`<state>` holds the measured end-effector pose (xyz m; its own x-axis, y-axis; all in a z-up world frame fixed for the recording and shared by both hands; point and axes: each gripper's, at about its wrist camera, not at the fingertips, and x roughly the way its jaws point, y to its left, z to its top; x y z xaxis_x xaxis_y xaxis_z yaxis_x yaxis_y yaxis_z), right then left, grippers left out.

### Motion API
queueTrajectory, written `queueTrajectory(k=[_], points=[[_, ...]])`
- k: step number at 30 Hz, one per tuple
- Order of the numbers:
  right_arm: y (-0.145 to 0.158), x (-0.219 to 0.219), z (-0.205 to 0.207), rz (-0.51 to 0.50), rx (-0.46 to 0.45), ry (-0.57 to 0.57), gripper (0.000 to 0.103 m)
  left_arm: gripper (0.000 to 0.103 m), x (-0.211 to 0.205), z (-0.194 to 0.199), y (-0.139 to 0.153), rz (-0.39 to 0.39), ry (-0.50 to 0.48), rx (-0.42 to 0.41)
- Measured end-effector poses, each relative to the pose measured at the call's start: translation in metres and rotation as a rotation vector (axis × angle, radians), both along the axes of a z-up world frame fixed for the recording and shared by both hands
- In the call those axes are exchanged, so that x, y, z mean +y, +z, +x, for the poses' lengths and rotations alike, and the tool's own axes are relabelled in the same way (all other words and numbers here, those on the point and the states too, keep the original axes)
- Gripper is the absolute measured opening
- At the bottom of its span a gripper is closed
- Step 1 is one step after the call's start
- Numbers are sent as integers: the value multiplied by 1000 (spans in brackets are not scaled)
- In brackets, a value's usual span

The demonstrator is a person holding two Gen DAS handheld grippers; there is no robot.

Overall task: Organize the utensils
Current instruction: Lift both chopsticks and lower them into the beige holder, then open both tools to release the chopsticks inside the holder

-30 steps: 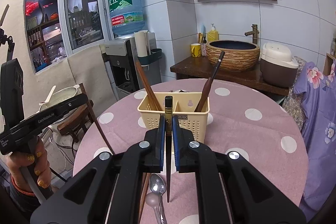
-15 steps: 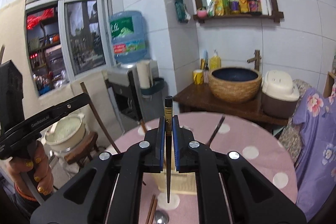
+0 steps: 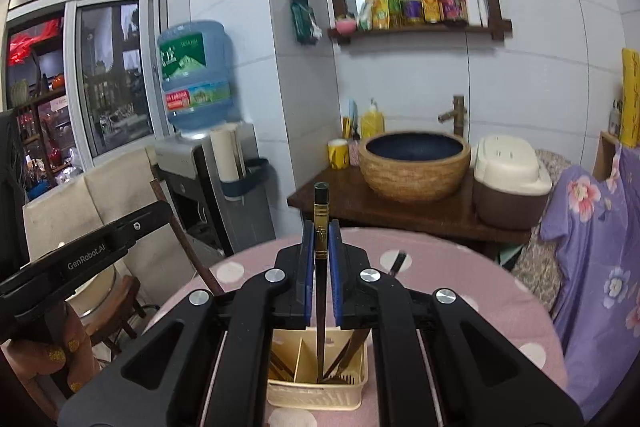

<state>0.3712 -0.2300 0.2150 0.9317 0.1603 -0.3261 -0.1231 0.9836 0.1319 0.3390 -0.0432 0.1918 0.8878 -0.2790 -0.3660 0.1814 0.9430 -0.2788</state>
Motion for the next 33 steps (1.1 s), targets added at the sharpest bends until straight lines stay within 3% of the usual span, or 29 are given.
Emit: queueTrajectory(k=[10,19,20,22,23,24,26,29,33], points=[[-57,0,16,-3,103,-18,8,7,-5,10,-52,35,-5,103],[-61,-9,11,30,72,-31,9,8,-5,8,-70,11,-32,138],[-62,-10,9,34,69,-28,12,11,-4,6,-69,13,-32,132],[-64,-11,3,36,60,-27,30,29,-4,0,-69,14,-38,120],[-65,-12,-1,34,49,-32,44,48,-3,-4,-69,13,-39,112],[-65,-12,-6,28,34,-39,46,58,0,-11,-68,7,-35,93],[-66,-12,-15,7,23,-45,46,63,5,-23,-69,7,-27,67],[-73,-10,-32,-19,28,-43,51,81,11,-36,-75,20,-39,81],[-90,-2,-54,-82,68,-22,55,91,27,-57,-95,38,-20,113]])
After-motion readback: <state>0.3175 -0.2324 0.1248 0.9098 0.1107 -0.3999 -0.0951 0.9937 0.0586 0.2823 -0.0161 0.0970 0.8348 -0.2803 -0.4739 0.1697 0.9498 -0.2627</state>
